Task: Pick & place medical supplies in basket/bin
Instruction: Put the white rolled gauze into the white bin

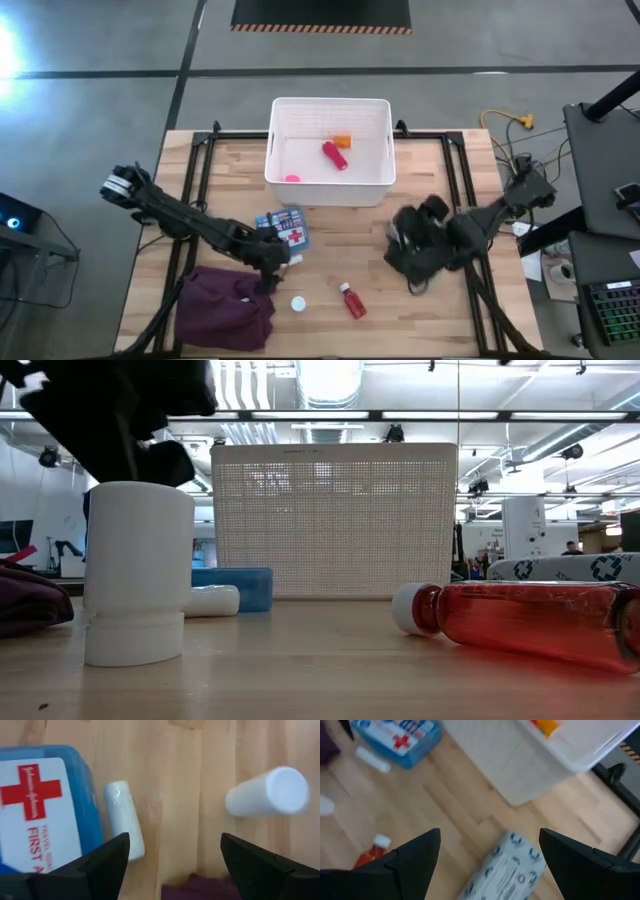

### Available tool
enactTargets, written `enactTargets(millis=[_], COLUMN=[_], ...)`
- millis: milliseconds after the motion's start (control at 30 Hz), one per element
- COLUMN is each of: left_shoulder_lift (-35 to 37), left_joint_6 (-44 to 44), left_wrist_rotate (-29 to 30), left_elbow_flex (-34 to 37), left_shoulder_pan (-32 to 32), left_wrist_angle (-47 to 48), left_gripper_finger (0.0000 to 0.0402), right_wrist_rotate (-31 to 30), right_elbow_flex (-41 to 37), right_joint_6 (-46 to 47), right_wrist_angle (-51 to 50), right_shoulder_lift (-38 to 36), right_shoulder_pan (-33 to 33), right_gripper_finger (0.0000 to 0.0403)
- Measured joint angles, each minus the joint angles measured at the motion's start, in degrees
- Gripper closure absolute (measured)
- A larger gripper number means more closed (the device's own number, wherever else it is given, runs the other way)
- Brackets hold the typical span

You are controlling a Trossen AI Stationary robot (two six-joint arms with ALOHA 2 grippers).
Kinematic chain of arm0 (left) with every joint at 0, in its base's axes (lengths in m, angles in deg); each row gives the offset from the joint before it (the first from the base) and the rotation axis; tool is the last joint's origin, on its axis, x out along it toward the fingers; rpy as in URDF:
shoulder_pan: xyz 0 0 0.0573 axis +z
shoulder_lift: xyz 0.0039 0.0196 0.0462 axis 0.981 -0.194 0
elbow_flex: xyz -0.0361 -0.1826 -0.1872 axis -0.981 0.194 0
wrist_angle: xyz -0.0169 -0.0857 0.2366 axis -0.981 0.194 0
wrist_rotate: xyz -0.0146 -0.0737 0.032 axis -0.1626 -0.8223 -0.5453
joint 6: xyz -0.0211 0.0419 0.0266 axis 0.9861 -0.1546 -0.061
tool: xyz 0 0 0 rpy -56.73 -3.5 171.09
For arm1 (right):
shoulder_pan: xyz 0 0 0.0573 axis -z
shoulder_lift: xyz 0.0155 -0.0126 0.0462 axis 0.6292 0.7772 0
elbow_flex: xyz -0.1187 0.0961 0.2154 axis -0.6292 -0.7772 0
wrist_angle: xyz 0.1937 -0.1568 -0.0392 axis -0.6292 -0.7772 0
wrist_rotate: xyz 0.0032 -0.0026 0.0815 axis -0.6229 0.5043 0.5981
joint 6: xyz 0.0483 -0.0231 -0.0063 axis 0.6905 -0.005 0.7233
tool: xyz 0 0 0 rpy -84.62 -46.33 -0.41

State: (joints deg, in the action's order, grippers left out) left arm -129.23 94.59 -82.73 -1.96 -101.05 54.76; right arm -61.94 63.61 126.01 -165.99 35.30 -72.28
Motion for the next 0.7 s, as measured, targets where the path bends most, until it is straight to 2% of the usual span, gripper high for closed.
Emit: enactTargets(millis=[200,400,633,700], left_shoulder_lift=[-6.8,-12.2,-13.5,-12.9], left_joint_6=[1.7,2.4,2.8,2.8], left_wrist_rotate=[0.0,0.2,0.6,2.3], left_elbow_flex=[-2.2,-3.1,-4.8,-5.8], left_shoulder_pan=[0.0,0.8,2.0,2.1], left_wrist_angle=[0.2,0.1,1.2,3.7], left_gripper_finger=[0.0107,0.0107,0.0107,0.0107], right_wrist_rotate=[0.6,0.9,0.9,0.7], right_elbow_flex=[-7.6,-11.7,-12.5,-12.5], right_joint_6=[12.0,21.6,24.7,24.6], right_wrist_angle=[-0.1,0.0,0.0,0.0], right_shoulder_lift=[-0.3,-0.4,-0.4,-0.4], right_shoulder_pan=[-6.0,-10.3,-11.7,-11.6], right_gripper_finger=[0.0074,0.0074,0.0074,0.0074])
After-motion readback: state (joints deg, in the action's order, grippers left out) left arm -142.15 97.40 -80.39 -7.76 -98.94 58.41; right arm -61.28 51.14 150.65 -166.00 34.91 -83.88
